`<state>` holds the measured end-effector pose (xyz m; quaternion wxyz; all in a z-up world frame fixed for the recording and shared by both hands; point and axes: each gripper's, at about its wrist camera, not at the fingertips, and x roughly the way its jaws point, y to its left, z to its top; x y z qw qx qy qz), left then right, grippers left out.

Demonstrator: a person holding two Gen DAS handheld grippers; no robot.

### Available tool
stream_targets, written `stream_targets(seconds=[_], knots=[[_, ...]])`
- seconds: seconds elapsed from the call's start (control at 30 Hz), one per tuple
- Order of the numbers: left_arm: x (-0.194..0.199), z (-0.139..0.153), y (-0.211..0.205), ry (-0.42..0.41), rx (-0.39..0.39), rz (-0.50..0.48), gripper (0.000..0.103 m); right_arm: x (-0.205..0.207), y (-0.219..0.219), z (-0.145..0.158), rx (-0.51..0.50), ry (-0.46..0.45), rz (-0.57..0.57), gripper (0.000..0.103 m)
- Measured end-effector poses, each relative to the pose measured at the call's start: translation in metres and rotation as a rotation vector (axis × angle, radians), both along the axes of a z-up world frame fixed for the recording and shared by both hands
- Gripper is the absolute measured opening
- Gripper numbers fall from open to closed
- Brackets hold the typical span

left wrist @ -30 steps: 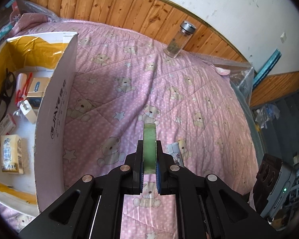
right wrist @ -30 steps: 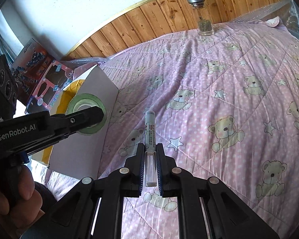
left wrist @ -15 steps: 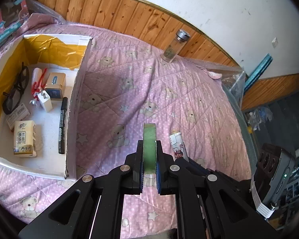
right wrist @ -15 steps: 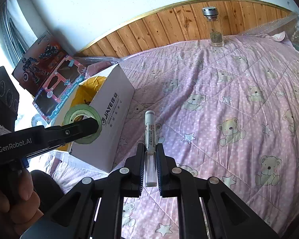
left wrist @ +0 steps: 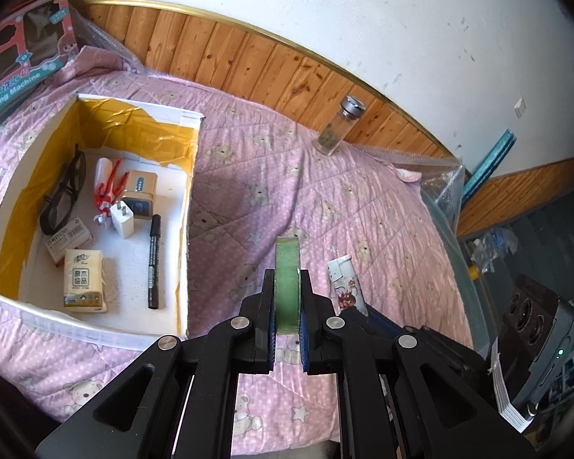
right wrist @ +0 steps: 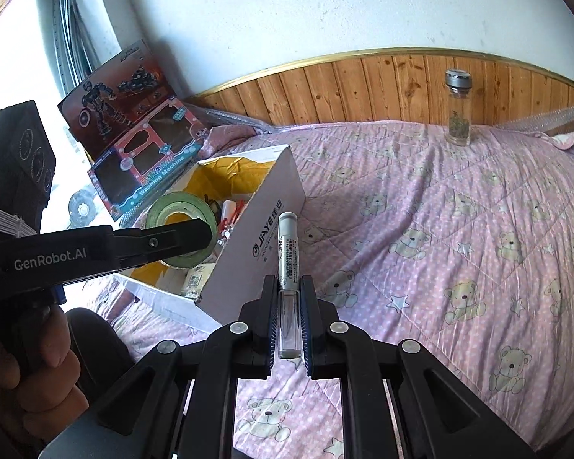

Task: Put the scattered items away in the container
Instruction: 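Carry the tape roll and lip balm with both tools over the white box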

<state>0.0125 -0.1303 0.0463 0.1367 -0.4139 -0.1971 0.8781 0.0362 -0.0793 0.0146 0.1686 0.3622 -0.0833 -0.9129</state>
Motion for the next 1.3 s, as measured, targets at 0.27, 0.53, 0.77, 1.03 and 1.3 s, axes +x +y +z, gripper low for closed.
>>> stream_targets(seconds=[0.27, 0.53, 0.77, 1.03, 1.3], knots=[[0.003, 0.000, -0.032, -0.005, -0.082, 0.091, 0.009, -0.008, -0.025, 0.018, 0.025, 0.032, 0.067, 0.012], [0.000, 0.000, -0.072, -0.008, -0.049, 0.169, 0.009, -0.018, -0.056, 0.040, 0.058, 0.084, 0.144, 0.012], [-0.008, -0.012, -0.090, -0.044, -0.010, 0.197, 0.009, -0.036, -0.080, 0.052, 0.065, 0.107, 0.188, 0.012], [-0.033, -0.033, -0.092, -0.107, 0.020, 0.182, 0.009, -0.088, -0.095, 0.052, 0.040, 0.069, 0.203, 0.012], [-0.058, -0.055, -0.098, -0.173, 0.012, 0.169, 0.009, -0.150, -0.110, 0.035, 0.042, -0.011, 0.230, 0.012]])
